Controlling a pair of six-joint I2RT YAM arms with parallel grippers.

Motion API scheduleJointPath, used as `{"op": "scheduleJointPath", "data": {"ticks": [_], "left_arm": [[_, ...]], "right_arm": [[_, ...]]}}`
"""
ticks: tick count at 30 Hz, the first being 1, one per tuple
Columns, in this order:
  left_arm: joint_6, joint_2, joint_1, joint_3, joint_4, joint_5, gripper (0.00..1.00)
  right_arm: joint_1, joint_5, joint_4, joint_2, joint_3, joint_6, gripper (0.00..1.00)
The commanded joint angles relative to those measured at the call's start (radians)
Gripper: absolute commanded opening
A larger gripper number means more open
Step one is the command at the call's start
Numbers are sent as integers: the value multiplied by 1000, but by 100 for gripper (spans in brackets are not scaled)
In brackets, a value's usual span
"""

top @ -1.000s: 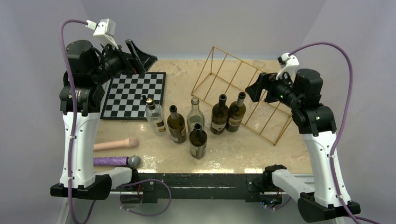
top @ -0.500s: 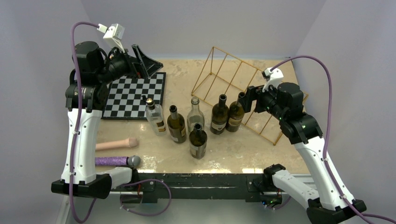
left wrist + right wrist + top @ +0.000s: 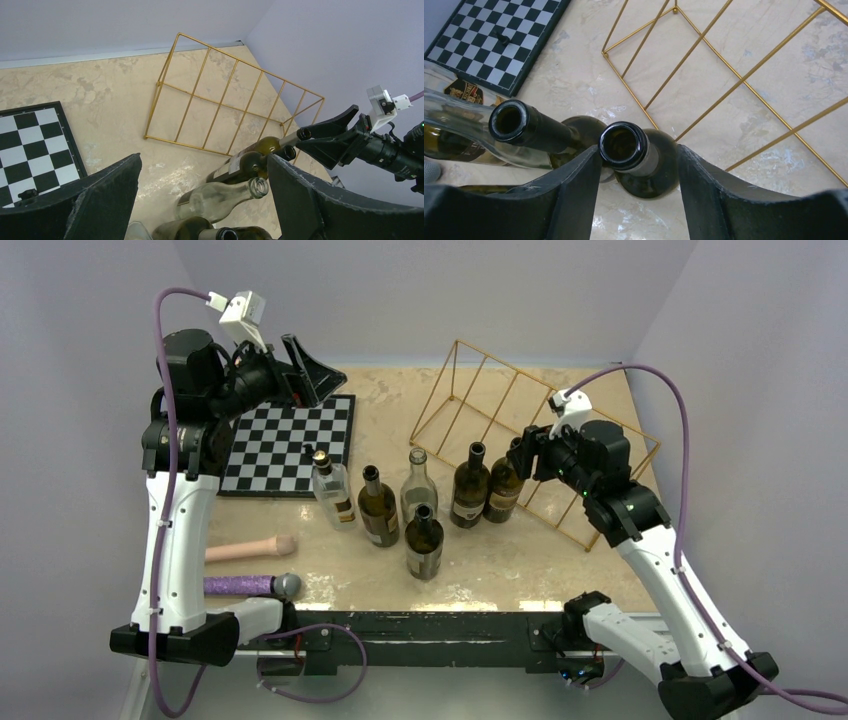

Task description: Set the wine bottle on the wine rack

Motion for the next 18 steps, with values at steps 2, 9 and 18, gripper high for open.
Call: {"op": "scheduleJointPath", "data": {"ticks": [2,9,18], "left_arm": [[38,-8,5,9,25,-16,99],[44,-6,5,7,2,-36,99],[42,-7,5,-21,-9,-39,99]], "right_arm": [[22,48,178,40,-36,-26,55],[37,62,146,132,3,-18,26],[39,153,127,100,43,-47,0]]}}
